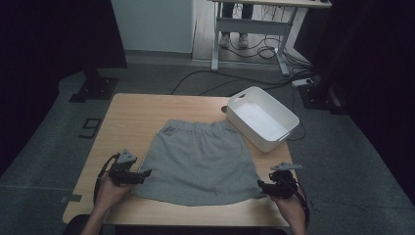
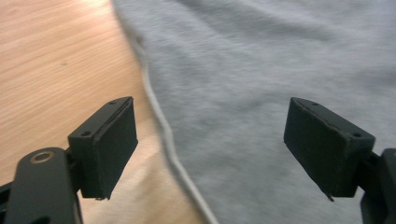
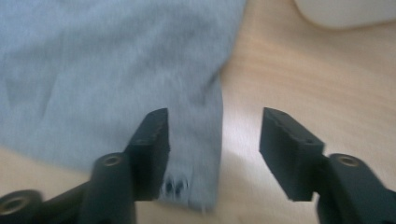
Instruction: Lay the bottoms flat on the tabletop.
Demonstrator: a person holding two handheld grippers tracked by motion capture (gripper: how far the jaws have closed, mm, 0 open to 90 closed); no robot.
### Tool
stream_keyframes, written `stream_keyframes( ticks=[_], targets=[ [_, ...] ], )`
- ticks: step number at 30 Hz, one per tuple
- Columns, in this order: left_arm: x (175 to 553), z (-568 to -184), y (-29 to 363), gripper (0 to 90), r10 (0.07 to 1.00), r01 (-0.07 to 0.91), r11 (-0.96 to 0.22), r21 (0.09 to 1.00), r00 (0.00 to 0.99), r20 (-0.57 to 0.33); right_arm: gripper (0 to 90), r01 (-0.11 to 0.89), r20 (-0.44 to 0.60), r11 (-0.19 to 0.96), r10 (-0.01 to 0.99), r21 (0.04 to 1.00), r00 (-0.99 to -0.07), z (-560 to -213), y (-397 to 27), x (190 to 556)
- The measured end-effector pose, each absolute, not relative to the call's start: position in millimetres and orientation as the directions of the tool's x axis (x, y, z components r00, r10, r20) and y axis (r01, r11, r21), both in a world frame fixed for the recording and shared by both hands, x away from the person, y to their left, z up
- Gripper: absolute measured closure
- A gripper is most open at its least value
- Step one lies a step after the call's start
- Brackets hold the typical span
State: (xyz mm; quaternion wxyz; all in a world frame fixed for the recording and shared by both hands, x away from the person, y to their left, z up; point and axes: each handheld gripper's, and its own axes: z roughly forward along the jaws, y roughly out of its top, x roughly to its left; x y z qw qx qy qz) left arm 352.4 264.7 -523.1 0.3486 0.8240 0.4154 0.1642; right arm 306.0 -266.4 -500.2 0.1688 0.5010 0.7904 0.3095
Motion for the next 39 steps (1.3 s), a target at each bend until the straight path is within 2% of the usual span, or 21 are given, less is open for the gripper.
stream_keyframes(
  ticks=[1, 5, 9, 12, 18, 23, 30, 36, 39],
  targets=[
    [356, -525, 264, 14.1, 0.803, 0.576, -0.415, 0.704, 0.595, -0.013, 31.1, 0.690, 0.054, 0.288, 0.902, 0.664, -0.429, -502, -258, 314],
    [369, -531, 262, 13.2, 0.817, 0.587, -0.432, 0.684, 0.576, 0.021, 26.4, 0.703, 0.029, 0.291, 0.914, 0.649, -0.405, -516, -243, 326],
    [373, -539, 261, 13.7, 0.816, 0.603, -0.477, 0.639, 0.574, 0.067, 25.7, 0.719, 0.024, 0.276, 0.926, 0.638, -0.377, -528, -238, 329],
    [370, -539, 261, 13.6, 0.832, 0.633, -0.451, 0.630, 0.553, 0.039, 25.2, 0.726, -0.035, 0.307, 0.931, 0.615, -0.364, -535, -238, 326],
    [354, -538, 255, 13.7, 0.821, 0.640, -0.460, 0.616, 0.571, 0.020, 23.9, 0.721, -0.047, 0.299, 0.937, 0.625, -0.347, -538, -247, 318],
    [334, -539, 249, 13.7, 0.800, 0.626, -0.475, 0.619, 0.600, 0.008, 23.9, 0.731, -0.020, 0.263, 0.946, 0.630, -0.323, -540, -258, 316],
    [308, -538, 224, 13.7, 0.761, 0.586, -0.528, 0.615, 0.647, 0.037, 24.4, 0.744, -0.006, 0.219, 0.961, 0.631, -0.278, -540, -279, 317],
    [309, -539, 221, 13.9, 0.717, 0.575, -0.544, 0.611, 0.697, -0.018, 24.3, 0.742, 0.017, 0.182, 0.968, 0.646, -0.252, -543, -293, 316],
    [314, -532, 223, 9.9, 0.703, 0.558, -0.545, 0.625, 0.711, -0.022, 24.2, 0.736, 0.020, 0.176, 0.968, 0.654, -0.250, -544, -293, 315]
  ],
)
